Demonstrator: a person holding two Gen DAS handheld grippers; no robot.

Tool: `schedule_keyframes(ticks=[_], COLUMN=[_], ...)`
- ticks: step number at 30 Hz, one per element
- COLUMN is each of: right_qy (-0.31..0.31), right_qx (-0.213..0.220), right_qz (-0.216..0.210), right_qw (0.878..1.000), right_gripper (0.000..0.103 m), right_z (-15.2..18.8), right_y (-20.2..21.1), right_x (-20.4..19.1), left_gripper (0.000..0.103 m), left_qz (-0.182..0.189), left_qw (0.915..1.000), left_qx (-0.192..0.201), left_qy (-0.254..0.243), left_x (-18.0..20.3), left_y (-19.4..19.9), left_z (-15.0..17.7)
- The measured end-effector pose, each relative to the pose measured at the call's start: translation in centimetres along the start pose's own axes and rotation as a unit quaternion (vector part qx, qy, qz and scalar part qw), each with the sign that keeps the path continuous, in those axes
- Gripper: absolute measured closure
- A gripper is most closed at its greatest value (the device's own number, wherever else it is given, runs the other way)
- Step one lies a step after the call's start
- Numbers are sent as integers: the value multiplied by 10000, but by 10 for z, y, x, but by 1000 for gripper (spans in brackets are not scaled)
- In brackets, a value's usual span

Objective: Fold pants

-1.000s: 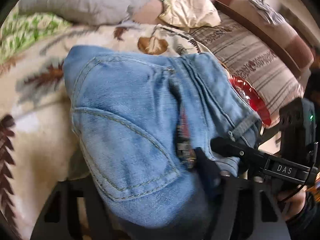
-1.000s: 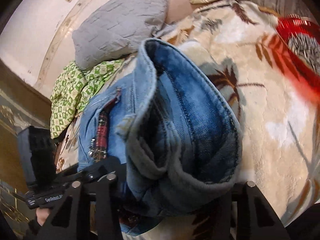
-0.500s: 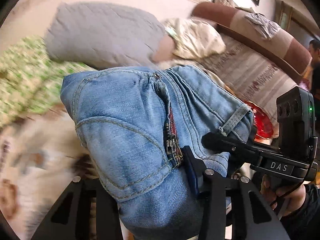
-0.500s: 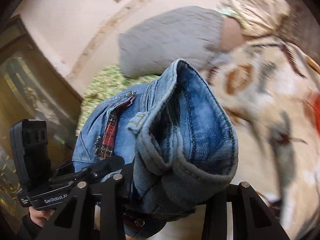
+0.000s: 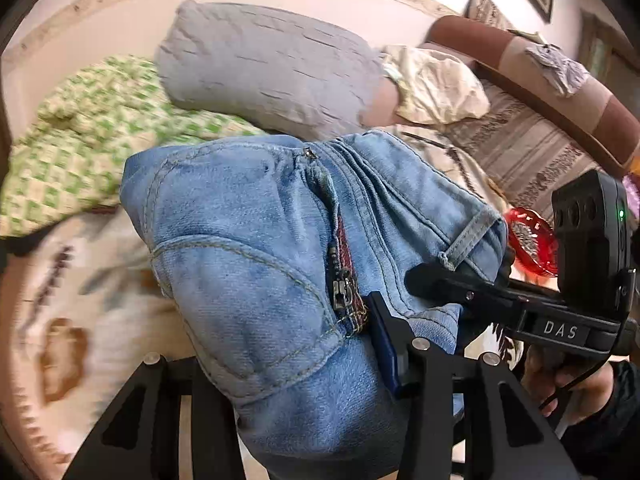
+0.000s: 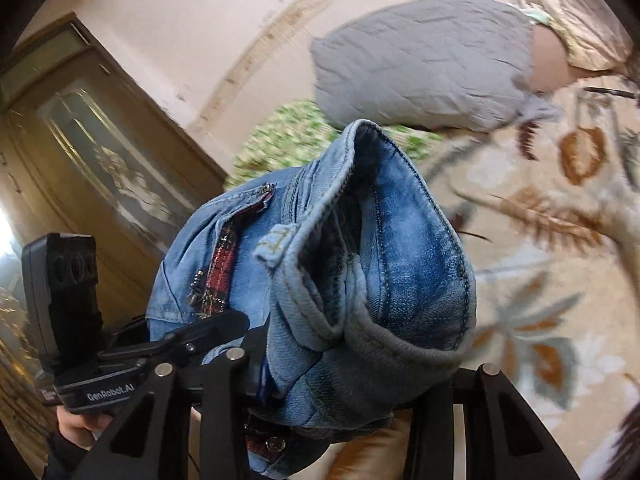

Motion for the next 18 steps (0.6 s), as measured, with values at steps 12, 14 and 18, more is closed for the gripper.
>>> schedule_keyframes(ticks=[12, 14, 18], right_qy=[48, 15, 70], right_qx=[-66, -271, -600], right_qz=[1058, 1161, 1233], right_qw=[9944, 9929, 9905], right_gripper=[61, 60, 56], right_z=[-12, -11, 1], right_y=[-64, -81, -109], right_x=[89, 100, 118], left_gripper=[53, 43, 37], left_qz=[246, 90, 674], left_qw=[9992, 9967, 9902], left_qx=[-217, -640, -381], left_qy=[240, 490, 1160], left_x=[-17, -34, -58], left_y=[-125, -154, -164], left_z=[-8, 1, 13])
Point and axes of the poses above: each gripper's, at about its wrist camera, not at the fingertips, and y roughly against the way its jaws point, x to its right, z to its underside, the point moved 2 cm from there along -y, roughly the way its jaws point, and after that the axes turned 13 degrees about z, right-handed, at the moved point
